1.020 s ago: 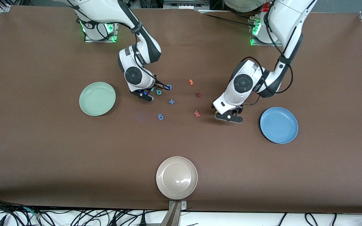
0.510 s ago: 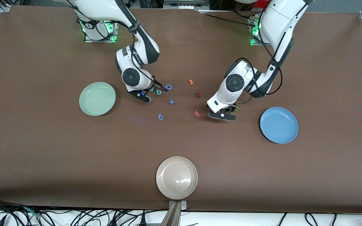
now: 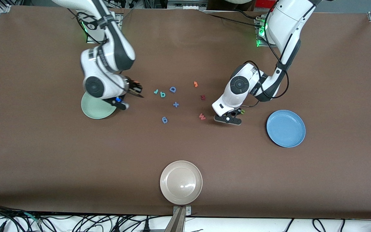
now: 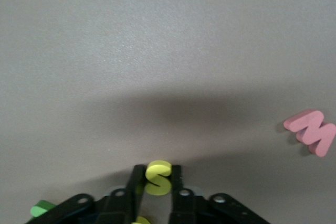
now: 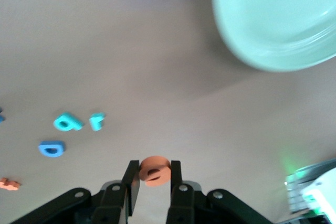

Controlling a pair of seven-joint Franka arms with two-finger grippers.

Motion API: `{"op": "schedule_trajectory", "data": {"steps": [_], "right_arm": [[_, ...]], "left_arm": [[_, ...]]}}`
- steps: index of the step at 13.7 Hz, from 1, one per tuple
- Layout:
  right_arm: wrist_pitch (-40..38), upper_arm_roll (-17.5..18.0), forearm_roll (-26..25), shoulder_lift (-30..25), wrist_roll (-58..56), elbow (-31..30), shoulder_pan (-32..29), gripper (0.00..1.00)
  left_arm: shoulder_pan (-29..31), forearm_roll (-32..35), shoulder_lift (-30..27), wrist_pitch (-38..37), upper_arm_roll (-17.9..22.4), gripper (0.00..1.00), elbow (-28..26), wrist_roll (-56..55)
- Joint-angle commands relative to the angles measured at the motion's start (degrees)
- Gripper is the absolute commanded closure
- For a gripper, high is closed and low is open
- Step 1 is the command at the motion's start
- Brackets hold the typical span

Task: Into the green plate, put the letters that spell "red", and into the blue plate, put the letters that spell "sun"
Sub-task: 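Carry the e to the green plate while the left gripper carries s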

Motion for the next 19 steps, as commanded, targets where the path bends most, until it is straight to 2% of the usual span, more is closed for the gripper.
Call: {"op": "schedule_trajectory", "data": {"steps": [1, 2, 3, 6, 8, 11, 15, 19], "right_arm": [[-3.1, -5.0, -4.4, -1.3, -6.8, -0.5, 0.4, 0.92], [-3.1, -6.2, -8.1, -1.2, -8.9, -0.6, 0.3, 0.92], [-2.8, -8.1, -9.3, -0.9, -11.9, -0.9, 0.3, 0.92], [-2.5, -13.2, -9.5, 1.1, -21.9, -1.5, 0.2, 0.92], [-0.7, -15.7, -9.6, 2.8, -27.7, -2.6, 0.1, 0.92], [5.2, -16.7, -9.6, 4.4, -31.8, -6.2, -0.6, 0.92], [8.2, -16.6, -9.2, 8.5, -35.4, -6.9, -2.6, 0.92], [8.9, -16.5, -8.4, 10.6, -35.5, -7.0, -2.9, 0.91]], "left_arm": [[0.0, 2.4, -1.4, -1.4, 0.2, 0.92, 0.5, -4.0], [0.5, 2.4, -2.8, -4.3, 0.2, 0.92, 0.9, -3.6], [1.5, 2.4, -4.4, -7.0, 0.2, 0.93, 1.4, -3.0], [2.6, 2.3, -7.0, -16.6, 0.1, 0.96, 5.1, -1.9], [4.0, 2.3, -7.2, -17.6, 0.2, 0.96, 6.2, 0.1], [9.5, 2.4, -7.1, -17.7, 0.2, 0.95, 6.2, 8.7], [13.8, 2.9, -6.1, -17.9, 0.7, 0.95, 5.6, 14.1], [21.7, 4.9, -4.3, -18.1, 0.8, 0.94, 5.8, 21.6]]}}
